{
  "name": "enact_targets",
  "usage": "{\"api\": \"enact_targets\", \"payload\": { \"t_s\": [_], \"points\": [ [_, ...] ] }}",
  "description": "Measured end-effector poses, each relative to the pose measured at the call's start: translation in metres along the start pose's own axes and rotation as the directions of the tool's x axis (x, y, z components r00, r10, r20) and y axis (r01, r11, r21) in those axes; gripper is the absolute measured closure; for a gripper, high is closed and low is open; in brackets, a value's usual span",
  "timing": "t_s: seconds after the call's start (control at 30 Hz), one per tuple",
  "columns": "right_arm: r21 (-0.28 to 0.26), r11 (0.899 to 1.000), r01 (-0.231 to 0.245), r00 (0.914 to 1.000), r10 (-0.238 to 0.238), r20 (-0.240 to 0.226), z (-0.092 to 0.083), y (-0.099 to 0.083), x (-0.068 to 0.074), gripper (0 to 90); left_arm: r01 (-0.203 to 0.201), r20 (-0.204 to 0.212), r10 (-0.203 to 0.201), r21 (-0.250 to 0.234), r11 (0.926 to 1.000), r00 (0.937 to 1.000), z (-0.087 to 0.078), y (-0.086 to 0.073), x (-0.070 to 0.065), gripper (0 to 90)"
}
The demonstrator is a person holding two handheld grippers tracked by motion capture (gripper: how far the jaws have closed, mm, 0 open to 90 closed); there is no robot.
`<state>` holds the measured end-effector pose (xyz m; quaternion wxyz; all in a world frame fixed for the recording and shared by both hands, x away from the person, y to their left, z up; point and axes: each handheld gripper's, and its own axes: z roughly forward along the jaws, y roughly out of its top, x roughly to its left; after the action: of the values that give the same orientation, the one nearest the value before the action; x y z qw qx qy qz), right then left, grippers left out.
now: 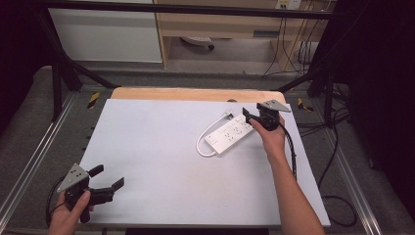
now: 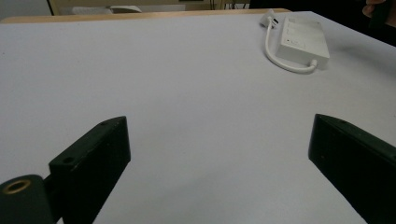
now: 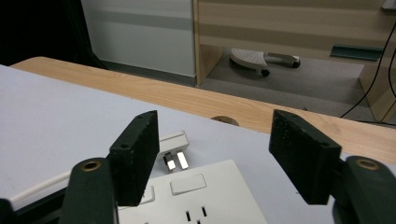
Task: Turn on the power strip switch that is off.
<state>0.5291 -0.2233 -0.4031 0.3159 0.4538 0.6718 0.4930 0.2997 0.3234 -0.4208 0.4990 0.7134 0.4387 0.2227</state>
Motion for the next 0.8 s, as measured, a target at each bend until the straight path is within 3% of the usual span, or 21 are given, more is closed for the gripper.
{"api": "enact_targets", "payload": {
  "t_s": [0.23,0.8],
  "points": [
    [0.012,1.000,0.000,0.9998,0.000,0.020,0.013,-0.006,-0.002,44.8,-0.001,0.000,0.001,0.002,1.0000,1.0000,0.001,0.000,0.000,5.7],
    [0.009,0.998,-0.069,0.9969,0.069,0.038,0.031,-0.018,-0.009,64.8,-0.002,0.003,0.002,0.002,1.0000,1.0000,0.001,0.000,0.001,5.7]
  ]
}}
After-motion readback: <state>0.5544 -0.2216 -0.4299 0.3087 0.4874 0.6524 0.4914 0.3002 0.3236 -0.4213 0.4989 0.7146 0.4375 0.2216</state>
